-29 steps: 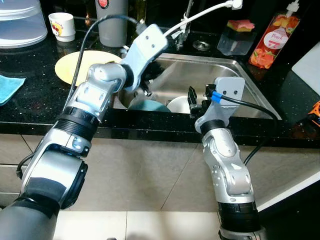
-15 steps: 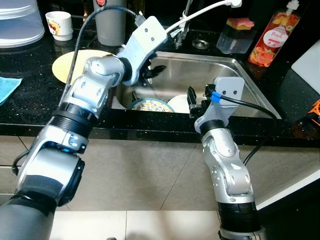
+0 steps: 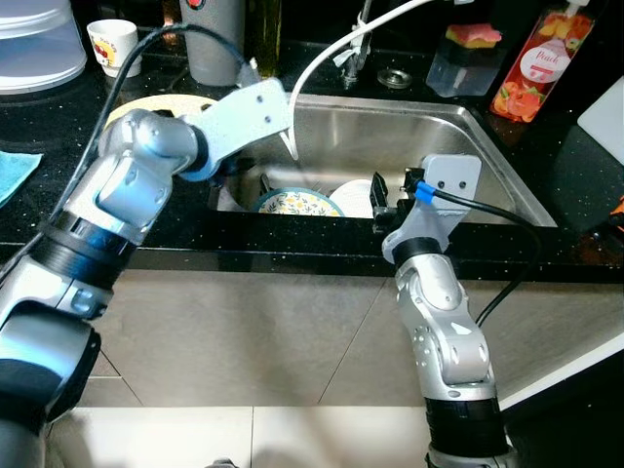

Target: Kitchen organization

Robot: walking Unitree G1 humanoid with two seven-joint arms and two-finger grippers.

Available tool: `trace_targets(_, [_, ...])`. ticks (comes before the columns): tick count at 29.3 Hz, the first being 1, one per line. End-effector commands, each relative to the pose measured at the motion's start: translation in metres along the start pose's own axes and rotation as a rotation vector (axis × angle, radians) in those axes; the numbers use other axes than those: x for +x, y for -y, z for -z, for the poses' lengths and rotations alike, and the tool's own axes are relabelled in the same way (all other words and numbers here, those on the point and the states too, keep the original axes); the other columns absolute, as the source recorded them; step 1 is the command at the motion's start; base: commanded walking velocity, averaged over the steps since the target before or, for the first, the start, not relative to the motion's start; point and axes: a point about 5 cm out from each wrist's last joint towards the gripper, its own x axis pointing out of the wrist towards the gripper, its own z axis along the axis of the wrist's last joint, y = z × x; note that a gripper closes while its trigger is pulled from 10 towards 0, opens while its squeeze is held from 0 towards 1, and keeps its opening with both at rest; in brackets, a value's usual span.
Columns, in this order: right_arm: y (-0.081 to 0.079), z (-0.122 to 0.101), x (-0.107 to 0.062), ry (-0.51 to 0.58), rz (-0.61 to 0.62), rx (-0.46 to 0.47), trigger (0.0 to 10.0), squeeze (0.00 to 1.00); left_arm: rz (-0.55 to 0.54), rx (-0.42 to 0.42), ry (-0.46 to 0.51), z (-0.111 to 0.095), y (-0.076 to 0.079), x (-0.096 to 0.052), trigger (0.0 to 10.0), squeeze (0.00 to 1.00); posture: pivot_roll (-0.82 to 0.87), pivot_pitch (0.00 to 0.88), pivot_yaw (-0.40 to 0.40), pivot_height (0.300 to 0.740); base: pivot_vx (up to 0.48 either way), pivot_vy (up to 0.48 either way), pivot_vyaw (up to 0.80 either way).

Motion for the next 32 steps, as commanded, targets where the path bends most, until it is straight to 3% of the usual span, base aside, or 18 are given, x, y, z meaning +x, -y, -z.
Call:
trace_targets(1, [0.002, 0.002, -0.002, -0.001, 0.015, 0.006, 10.0, 0.0, -0.016, 0.02, -0.048, 0.007, -0.003, -0.001, 10.0, 0.0, 0.28, 0.098, -0.032, 0.74, 0.0, 0.0, 0.0])
trace_targets(2, [0.001, 0.003, -0.001, -0.001, 0.013, 0.007, 10.0, 0.0, -0.036, 0.04, -0.108, 0.017, -0.003, 0.001, 10.0, 0.0, 0.27, 0.095, -0.03, 0.74, 0.0, 0.0, 0.0])
trace_targets(8, [0.002, 0.003, -0.002, 0.002, 0.017, 0.009, 10.0, 0.0, -0.069, 0.055, -0.201, 0.028, -0.007, 0.002, 10.0, 0.0, 0.27, 0.089, -0.029, 0.74, 0.0, 0.0, 0.0])
trace_targets(20, [0.003, 0.003, -0.002, 0.004, 0.017, 0.005, 10.0, 0.0, -0.074, 0.079, -0.253, 0.038, -0.009, 0.003, 9.4, 0.0, 0.27, 0.089, -0.035, 0.74, 0.0, 0.0, 0.0])
trace_targets(21, [0.003, 0.002, -0.002, 0.004, 0.014, 0.003, 10.0, 0.0, -0.075, 0.075, -0.252, 0.038, -0.008, 0.003, 8.4, 0.0, 0.27, 0.089, -0.039, 0.74, 0.0, 0.0, 0.0])
trace_targets(22, [0.003, 0.002, -0.002, 0.004, 0.014, 0.003, 10.0, 0.0, -0.076, 0.076, -0.253, 0.038, -0.008, 0.004, 8.4, 0.0, 0.27, 0.089, -0.039, 0.74, 0.0, 0.0, 0.0])
trace_targets(23, [0.003, 0.002, -0.002, 0.004, 0.012, 0.002, 10.0, 0.0, -0.077, 0.078, -0.258, 0.039, -0.008, 0.004, 6.9, 0.0, 0.26, 0.087, -0.04, 0.74, 0.0, 0.0, 0.0])
trace_targets(26, [0.003, 0.002, -0.001, 0.005, 0.011, 0.002, 10.0, 0.0, -0.077, 0.08, -0.263, 0.04, -0.008, 0.004, 6.8, 0.0, 0.26, 0.087, -0.04, 0.74, 0.0, 0.0, 0.0])
trace_targets(27, [0.003, 0.002, -0.001, 0.006, 0.01, 0.001, 10.0, 0.0, -0.08, 0.083, -0.267, 0.041, -0.008, 0.005, 5.1, 0.0, 0.26, 0.084, -0.041, 0.74, 0.0, 0.0, 0.0])
trace_targets(28, [0.003, 0.001, -0.001, 0.007, 0.01, 0.0, 10.0, 0.0, -0.081, 0.083, -0.27, 0.042, -0.008, 0.005, 4.7, 0.0, 0.26, 0.083, -0.041, 0.74, 0.0, 0.0, 0.0])
trace_targets(29, [0.003, 0.001, 0.0, 0.007, 0.01, -0.001, 10.0, 0.0, -0.083, 0.084, -0.272, 0.043, -0.008, 0.006, 2.8, 0.0, 0.26, 0.083, -0.041, 0.74, 0.0, 0.0, 0.0])
trace_targets(31, [0.003, 0.001, 0.0, 0.008, 0.011, -0.002, 10.0, 0.0, -0.085, 0.083, -0.275, 0.045, -0.009, 0.006, 2.3, 0.0, 0.26, 0.083, -0.041, 0.74, 0.0, 0.0, 0.0])
trace_targets(32, [0.003, 0.001, 0.0, 0.008, 0.011, -0.002, 10.0, 0.0, -0.086, 0.086, -0.281, 0.046, -0.009, 0.007, 0.0, 0.0, 0.26, 0.076, -0.041, 0.74, 0.0, 0.0, 0.0])
